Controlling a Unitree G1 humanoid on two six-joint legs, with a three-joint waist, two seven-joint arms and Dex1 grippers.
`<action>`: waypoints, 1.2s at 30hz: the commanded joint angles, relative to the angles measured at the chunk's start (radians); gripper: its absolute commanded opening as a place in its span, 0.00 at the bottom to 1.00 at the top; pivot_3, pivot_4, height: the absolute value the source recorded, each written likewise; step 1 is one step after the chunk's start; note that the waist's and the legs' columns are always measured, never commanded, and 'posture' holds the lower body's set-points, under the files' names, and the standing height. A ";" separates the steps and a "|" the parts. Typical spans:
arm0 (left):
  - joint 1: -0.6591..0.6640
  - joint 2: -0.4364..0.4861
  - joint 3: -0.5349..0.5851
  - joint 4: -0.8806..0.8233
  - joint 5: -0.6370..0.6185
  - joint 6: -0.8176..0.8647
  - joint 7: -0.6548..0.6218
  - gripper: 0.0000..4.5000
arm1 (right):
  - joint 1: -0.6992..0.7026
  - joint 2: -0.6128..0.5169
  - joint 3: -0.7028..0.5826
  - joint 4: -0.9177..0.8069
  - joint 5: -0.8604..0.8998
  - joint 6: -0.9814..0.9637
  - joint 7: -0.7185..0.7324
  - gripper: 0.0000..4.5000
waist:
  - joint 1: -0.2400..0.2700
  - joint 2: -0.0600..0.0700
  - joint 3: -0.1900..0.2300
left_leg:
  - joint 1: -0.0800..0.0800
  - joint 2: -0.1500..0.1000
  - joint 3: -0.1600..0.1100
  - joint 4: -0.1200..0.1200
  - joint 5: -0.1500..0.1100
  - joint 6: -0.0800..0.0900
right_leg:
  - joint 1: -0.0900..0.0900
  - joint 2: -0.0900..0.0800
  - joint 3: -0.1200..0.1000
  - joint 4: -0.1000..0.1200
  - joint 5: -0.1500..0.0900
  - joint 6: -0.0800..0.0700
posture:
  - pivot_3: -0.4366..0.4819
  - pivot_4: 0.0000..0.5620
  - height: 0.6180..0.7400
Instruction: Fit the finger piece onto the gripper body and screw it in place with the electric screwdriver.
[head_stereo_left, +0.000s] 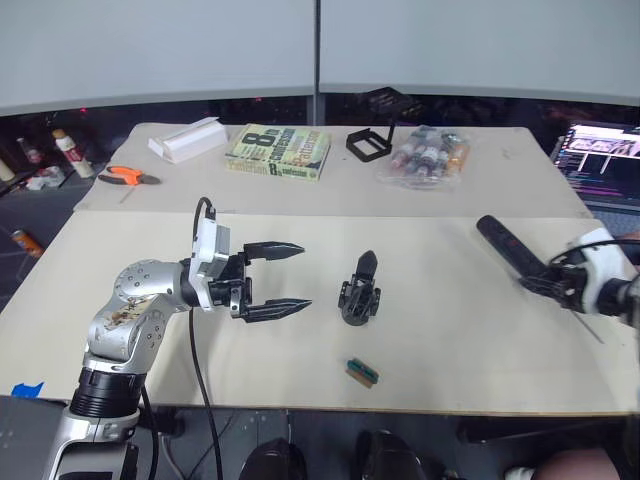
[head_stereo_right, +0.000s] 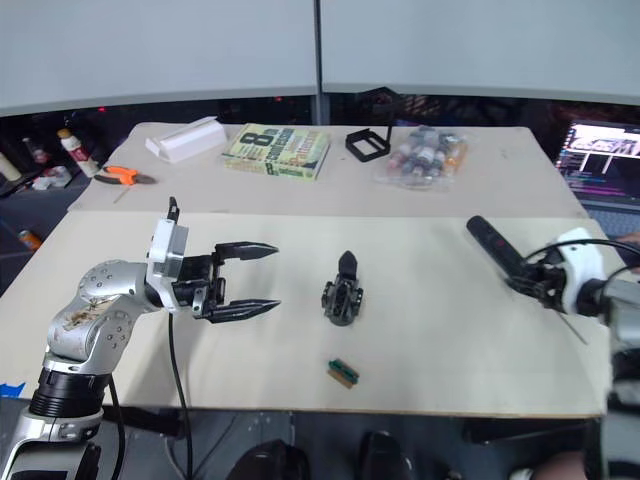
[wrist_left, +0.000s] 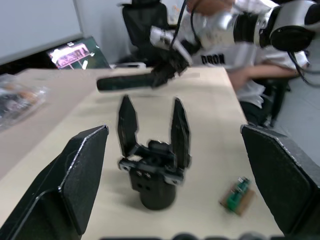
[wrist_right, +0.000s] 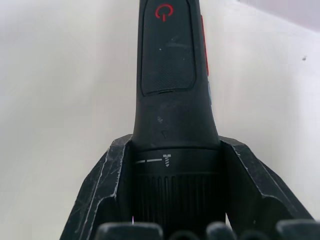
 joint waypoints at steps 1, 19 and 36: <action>-0.003 0.012 0.005 -0.032 -0.023 -0.010 -0.022 1.00 | 0.151 -0.024 -0.161 -0.413 0.121 0.275 -0.027 0.43 | 0.000 0.000 0.000 | 0.000 0.000 -0.001 0.000 0.000 -0.001 | 0.000 0.001 0.000 0.000 0.000 0.001 | 0.48 0.27 1.00; -0.007 0.024 -0.025 -0.014 -0.010 -0.019 -0.083 1.00 | 0.457 0.116 -0.072 -0.715 0.145 0.340 -0.153 0.43 | 0.005 -0.004 0.002 | -0.001 -0.003 -0.002 0.001 -0.002 0.002 | 0.000 0.001 -0.001 -0.002 -0.003 0.006 | 0.48 0.27 1.00; 0.043 0.021 -0.054 -0.076 0.024 -0.058 -0.054 1.00 | 0.237 -0.330 0.080 -0.717 0.288 0.721 0.028 0.99 | 0.004 -0.006 0.003 | -0.001 -0.002 -0.004 0.001 -0.003 0.004 | 0.000 0.001 -0.001 -0.003 -0.002 0.005 | 0.48 0.27 1.00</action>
